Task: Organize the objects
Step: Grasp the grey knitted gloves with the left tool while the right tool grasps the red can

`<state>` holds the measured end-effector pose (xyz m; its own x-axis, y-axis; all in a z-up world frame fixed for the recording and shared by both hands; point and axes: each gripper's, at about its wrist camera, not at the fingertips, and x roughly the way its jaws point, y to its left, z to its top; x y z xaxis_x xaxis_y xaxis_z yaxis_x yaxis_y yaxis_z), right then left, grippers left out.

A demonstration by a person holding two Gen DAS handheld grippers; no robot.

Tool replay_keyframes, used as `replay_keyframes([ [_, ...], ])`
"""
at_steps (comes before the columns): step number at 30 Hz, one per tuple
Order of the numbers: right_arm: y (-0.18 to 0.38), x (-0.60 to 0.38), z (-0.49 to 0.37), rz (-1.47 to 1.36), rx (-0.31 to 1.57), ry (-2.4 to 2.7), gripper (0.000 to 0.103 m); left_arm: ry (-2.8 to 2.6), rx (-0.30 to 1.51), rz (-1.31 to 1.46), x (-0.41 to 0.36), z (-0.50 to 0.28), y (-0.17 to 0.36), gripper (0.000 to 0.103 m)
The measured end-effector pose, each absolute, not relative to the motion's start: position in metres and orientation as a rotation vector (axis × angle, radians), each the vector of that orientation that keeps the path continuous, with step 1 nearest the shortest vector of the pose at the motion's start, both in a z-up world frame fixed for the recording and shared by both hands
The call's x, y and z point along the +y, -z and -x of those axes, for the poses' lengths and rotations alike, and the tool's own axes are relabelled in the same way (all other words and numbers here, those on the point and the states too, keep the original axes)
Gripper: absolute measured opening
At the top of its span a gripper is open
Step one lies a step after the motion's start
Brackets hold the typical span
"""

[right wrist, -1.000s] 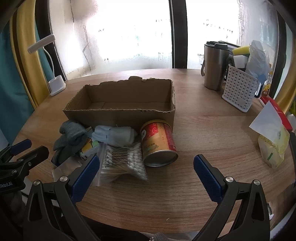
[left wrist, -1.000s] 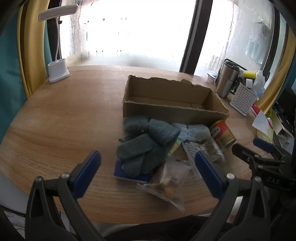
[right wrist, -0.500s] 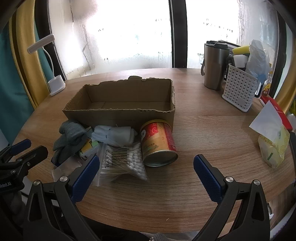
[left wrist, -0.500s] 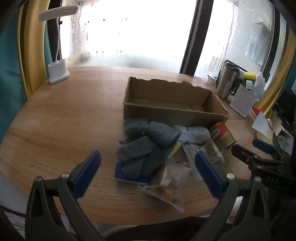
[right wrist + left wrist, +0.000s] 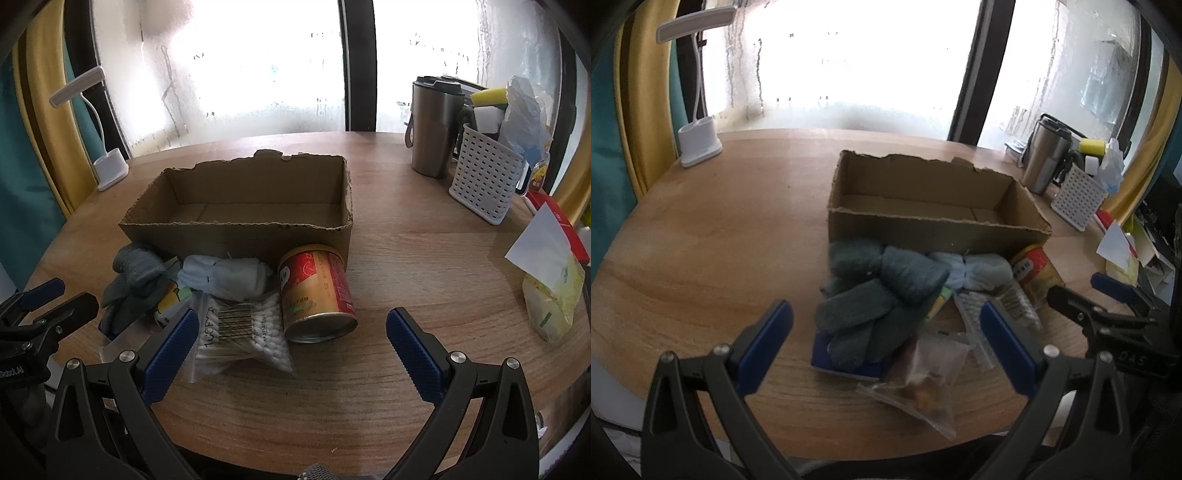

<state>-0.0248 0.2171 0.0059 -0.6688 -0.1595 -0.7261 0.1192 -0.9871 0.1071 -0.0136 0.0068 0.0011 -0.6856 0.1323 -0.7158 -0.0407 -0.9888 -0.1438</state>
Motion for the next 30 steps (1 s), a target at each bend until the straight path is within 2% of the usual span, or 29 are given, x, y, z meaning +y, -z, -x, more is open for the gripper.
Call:
replay_keyframes([
  [24,0.014,0.23,0.07,-1.305,-0.152,2.685,0.102,-2.798,-0.122,1.267,0.015,0.062,0.021,0.102],
  [30,0.021,0.231,0.078,-1.33,-0.162,2.673,0.096,-2.783,-0.097,1.291,0.018,0.073,0.03,0.102],
])
